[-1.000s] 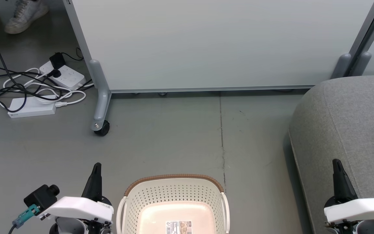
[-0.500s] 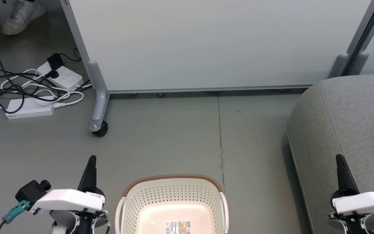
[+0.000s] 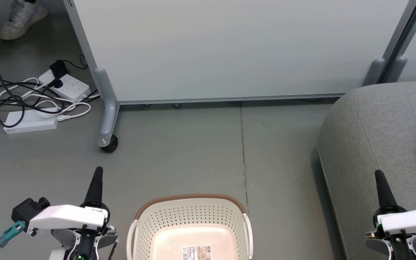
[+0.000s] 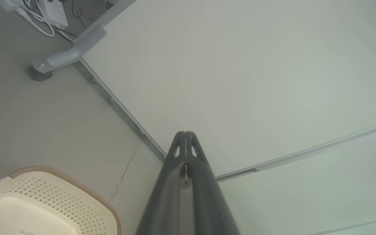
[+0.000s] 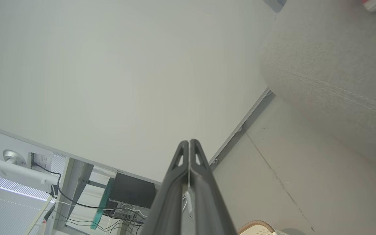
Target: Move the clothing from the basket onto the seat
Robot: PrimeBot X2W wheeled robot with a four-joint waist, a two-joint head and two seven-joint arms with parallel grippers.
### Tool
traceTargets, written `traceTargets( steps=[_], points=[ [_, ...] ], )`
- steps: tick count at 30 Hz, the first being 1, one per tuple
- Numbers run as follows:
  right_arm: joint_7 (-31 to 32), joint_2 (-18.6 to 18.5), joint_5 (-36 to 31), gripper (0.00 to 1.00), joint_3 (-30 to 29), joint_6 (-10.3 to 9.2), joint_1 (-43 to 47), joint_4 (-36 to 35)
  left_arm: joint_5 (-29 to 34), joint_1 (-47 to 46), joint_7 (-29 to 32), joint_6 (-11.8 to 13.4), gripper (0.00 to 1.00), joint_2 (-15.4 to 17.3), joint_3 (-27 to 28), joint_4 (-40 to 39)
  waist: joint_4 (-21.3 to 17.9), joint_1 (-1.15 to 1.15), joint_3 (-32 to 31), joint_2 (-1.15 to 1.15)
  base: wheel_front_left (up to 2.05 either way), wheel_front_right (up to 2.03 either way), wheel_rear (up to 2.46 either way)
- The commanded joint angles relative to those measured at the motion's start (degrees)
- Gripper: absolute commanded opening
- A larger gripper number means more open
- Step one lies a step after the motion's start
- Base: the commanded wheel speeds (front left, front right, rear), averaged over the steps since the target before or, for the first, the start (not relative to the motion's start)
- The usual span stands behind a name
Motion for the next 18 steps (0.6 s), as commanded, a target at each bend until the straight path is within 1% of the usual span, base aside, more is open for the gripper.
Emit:
traceTargets(
  steps=[1,18],
  points=[
    [0.48,-0.63,1.74,0.0,-0.51,0.02,-1.48,-0.38,-1.33,-2.04,0.31,-0.58,0.0,0.26,0.6,-0.33,-0.04,0.0,0.0,0.0,0.0,0.0,0.0],
    [2.87,-0.76,11.03,0.0,-1.65,0.02,-2.79,0.84,-9.35,-3.4,2.87,-1.36,0.0,0.31,2.34,-0.01,-0.58,0.0,-0.01,0.0,0.0,0.0,0.0]
  ],
)
